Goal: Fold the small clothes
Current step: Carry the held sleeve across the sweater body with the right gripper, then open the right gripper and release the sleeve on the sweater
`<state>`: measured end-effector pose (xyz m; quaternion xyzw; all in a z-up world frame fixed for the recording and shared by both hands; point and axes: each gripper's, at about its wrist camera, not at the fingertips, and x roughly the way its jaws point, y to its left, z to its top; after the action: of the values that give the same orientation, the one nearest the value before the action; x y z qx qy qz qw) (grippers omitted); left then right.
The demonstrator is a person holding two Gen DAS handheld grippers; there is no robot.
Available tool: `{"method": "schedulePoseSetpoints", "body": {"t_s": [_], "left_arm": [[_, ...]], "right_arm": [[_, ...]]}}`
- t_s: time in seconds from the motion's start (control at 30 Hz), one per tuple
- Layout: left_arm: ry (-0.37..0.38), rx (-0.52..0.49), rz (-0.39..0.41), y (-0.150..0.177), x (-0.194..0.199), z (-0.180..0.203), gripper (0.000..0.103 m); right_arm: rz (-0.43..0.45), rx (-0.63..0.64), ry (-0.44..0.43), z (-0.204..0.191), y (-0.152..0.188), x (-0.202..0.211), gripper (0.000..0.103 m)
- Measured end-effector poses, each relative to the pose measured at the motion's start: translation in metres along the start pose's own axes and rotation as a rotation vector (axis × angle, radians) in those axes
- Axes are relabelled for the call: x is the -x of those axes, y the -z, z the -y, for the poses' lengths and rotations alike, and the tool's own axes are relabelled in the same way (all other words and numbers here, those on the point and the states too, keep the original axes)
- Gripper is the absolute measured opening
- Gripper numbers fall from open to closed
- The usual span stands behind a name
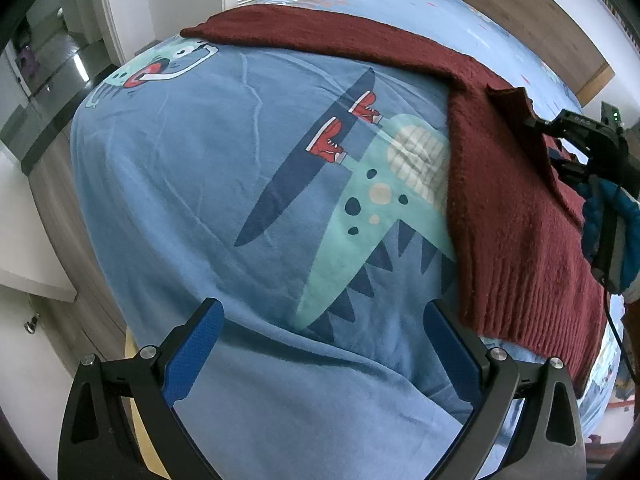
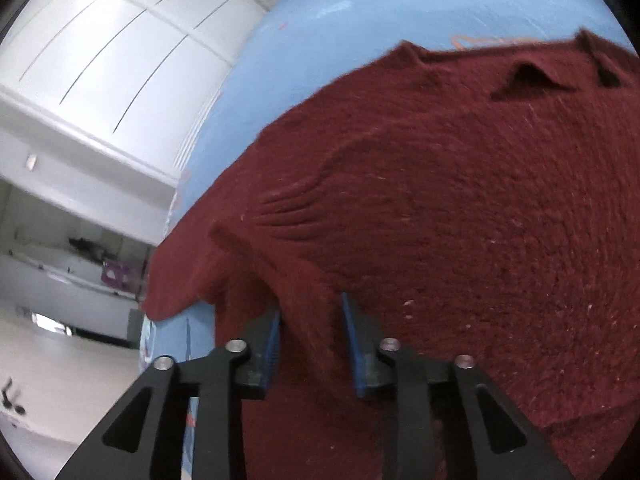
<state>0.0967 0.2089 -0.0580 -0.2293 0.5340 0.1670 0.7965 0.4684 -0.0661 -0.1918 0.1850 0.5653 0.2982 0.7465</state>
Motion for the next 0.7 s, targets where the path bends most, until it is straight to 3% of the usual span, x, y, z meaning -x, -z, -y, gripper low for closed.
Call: {"method": "schedulePoseSetpoints", "body": {"t_s": [0.03,0.27,0.4,0.53,0.7], "left_arm": [[0.003,0.000,0.002,0.000,0.000,0.000,0.098],[0.028,0.003,0.057,-0.003,0.006,0.003,0.098],[0.017,-0.005,0.084,-0.006,0.007,0.004,0.098],[0.024,-0.010,0.041,-0.010,-0.002,0.002,0.098],[0.040,-0.005,0.023,-0.013,-0.008,0.000,0.098]], "right_arm": [[0.000,0.022,0.003,-0.004,0.000,0.001,0.040],[0.041,0.178,0.036,-0.030,0.018,0.026,0.041],[0.102,0.238,0.200,-0.014,0.024,0.043,0.041],[0.136,0.264,0.375,0.010,0.032,0.059,0.041],[0.103,0.275,0.432,0.028,0.049,0.053,0.044]]}}
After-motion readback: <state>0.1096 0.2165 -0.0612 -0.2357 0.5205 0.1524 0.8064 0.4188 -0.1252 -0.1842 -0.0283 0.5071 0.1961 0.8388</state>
